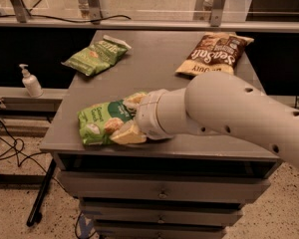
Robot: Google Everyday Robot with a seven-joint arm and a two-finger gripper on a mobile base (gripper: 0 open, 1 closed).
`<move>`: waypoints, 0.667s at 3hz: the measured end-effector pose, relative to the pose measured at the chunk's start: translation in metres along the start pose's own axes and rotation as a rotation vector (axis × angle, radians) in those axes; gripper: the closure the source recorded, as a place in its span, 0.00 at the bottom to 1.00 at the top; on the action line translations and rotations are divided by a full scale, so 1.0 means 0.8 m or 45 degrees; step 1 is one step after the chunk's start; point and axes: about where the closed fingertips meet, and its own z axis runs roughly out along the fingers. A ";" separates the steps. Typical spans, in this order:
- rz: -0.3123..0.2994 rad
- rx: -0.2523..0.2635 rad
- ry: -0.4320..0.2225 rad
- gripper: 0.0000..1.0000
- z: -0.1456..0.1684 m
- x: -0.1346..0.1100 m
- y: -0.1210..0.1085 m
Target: Move green rice chip bag near brown chip bag
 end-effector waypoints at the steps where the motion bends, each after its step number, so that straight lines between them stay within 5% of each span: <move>1: -0.028 0.036 0.016 0.88 -0.015 0.000 -0.017; 2: -0.078 0.096 0.060 1.00 -0.053 -0.004 -0.046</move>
Offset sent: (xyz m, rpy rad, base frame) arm 0.0265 -0.0770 0.0783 -0.1302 -0.1409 -0.0724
